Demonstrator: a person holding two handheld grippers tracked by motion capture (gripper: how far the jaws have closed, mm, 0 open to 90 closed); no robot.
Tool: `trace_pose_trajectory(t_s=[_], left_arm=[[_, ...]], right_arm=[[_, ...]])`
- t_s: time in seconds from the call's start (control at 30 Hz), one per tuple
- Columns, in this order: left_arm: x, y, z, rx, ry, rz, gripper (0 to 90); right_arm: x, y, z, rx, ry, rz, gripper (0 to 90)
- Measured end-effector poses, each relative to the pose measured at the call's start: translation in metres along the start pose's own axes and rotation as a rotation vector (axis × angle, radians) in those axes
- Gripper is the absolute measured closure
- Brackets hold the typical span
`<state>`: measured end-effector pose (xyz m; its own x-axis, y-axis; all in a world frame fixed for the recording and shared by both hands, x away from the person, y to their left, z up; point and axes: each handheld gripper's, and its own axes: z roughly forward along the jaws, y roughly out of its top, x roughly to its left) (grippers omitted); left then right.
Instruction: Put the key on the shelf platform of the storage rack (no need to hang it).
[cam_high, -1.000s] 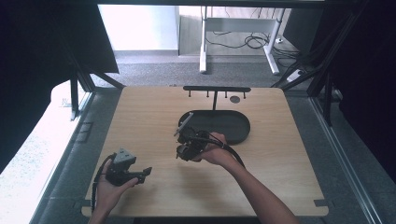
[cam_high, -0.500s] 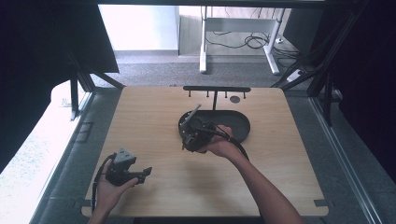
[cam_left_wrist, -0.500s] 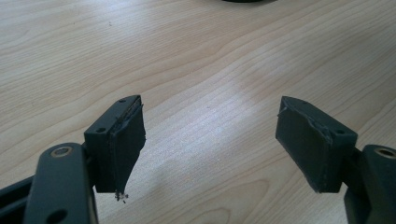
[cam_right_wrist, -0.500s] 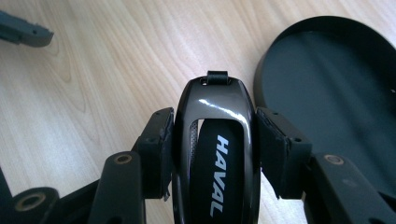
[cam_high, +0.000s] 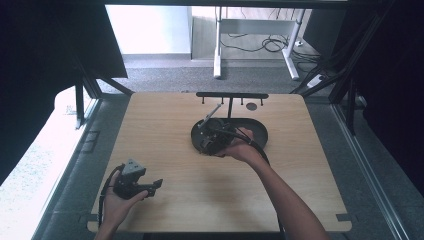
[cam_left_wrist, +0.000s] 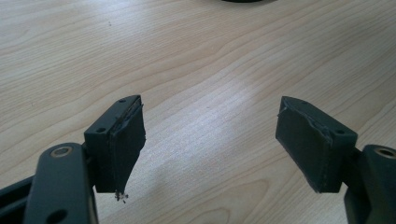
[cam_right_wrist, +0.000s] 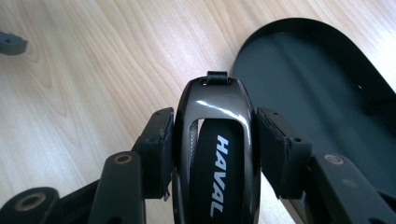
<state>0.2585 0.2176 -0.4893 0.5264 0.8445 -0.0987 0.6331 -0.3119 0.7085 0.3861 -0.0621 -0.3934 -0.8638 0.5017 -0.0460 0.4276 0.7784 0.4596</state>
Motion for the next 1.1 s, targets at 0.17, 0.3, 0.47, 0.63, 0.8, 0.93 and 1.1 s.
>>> trace_pose_trajectory(t_s=[0.17, 0.3, 0.47, 0.63, 0.8, 0.93, 1.1], left_arm=[[0.0, 0.0, 0.0, 0.001, 0.0, -0.001, 24.2], [-0.001, 0.0, 0.001, 0.001, 0.001, 0.001, 24.2], [0.0, 0.0, 0.0, 0.003, 0.001, 0.002, 24.2], [0.0, 0.0, 0.001, 0.004, 0.0, 0.001, 24.2], [0.001, 0.0, 0.0, 0.001, -0.001, -0.002, 24.2], [0.001, 0.0, 0.0, -0.001, 0.001, -0.003, 24.2], [0.001, 0.0, 0.0, 0.001, 0.0, -0.002, 24.2]], right_arm=[[-0.008, -0.002, 0.0, 0.008, -0.006, 0.023, 49.7], [-0.017, -0.005, 0.001, 0.004, -0.009, 0.042, 49.7], [-0.026, -0.006, 0.001, 0.014, -0.018, 0.055, 49.7], [-0.037, -0.006, 0.002, 0.015, -0.014, 0.065, 49.7], [-0.045, -0.005, 0.005, 0.018, -0.021, 0.079, 49.7], [-0.055, -0.005, 0.008, 0.019, -0.03, 0.097, 49.7], [-0.067, -0.008, 0.012, 0.012, -0.015, 0.131, 49.7]])
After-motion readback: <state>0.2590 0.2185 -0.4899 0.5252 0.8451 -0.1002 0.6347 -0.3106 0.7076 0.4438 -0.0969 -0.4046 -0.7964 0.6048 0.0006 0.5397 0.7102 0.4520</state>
